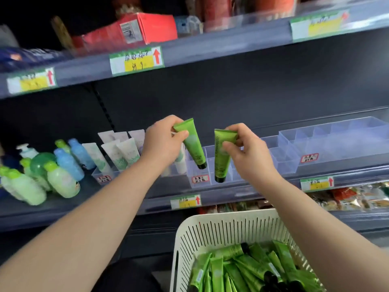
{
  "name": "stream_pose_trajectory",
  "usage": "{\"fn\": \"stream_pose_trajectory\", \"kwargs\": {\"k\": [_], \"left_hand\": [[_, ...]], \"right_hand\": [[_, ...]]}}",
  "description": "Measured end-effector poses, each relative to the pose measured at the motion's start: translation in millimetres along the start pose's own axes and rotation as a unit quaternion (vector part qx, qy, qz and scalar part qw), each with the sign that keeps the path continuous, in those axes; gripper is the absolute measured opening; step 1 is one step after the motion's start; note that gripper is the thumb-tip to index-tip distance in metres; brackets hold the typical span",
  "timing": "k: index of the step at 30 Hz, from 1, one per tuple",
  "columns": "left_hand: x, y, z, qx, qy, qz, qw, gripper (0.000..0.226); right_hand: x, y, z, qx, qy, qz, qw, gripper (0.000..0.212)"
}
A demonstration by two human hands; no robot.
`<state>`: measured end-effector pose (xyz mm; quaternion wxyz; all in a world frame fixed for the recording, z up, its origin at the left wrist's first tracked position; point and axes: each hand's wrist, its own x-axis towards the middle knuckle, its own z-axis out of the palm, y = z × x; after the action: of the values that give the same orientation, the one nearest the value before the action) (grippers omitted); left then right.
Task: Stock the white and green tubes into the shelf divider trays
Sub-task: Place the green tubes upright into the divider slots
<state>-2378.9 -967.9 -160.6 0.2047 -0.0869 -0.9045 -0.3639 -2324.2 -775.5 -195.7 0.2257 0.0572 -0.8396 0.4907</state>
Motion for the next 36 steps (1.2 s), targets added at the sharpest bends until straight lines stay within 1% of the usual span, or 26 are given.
{"fn": "stream_pose_trajectory", "kwargs": {"k": [2,4,8,13,17,20,24,30,36], "left_hand": [[23.1,-0.5,1.1,0.043,0.005,0.015,0.999,0.011],[41.3,-2.5,6.3,0.084,-0.005,0.025,0.996,0.014],[65.9,-16.7,26.5,0.121,-0.031,0.017,0.992,0.021],[82.6,-31.1,44.2,0.150,-0.061,0.013,0.987,0.019],[91.3,-33.3,49.0,0.212,-0.075,0.011,0.974,0.022],[92.9,-32.8,46.6,0.191,-0.066,0.001,0.979,0.022],[85.4,-33.4,34.7,0.153,-0.033,-0.009,0.988,0.026],[53.5,-36.4,15.6,0.122,0.016,0.009,0.992,0.029],[33.6,-36.3,11.5,0.104,0.016,0.022,0.994,0.031]], "right_hand": [[22.8,-3.4,8.6,0.024,0.012,-0.001,1.000,0.019],[42.9,-2.1,17.3,0.038,0.017,0.003,0.999,0.018],[71.9,9.1,32.2,0.010,0.022,0.000,1.000,0.017],[92.6,17.7,40.7,-0.018,0.019,-0.013,1.000,0.016],[103.9,17.3,49.1,-0.026,-0.017,-0.016,0.999,0.018],[108.2,16.3,57.1,-0.041,-0.038,-0.014,0.998,0.019],[111.7,15.9,67.1,-0.071,-0.033,-0.020,0.997,0.022],[111.2,22.7,84.6,-0.107,-0.059,-0.007,0.992,0.022],[106.5,35.4,99.4,-0.158,-0.082,0.006,0.984,0.025]]}}
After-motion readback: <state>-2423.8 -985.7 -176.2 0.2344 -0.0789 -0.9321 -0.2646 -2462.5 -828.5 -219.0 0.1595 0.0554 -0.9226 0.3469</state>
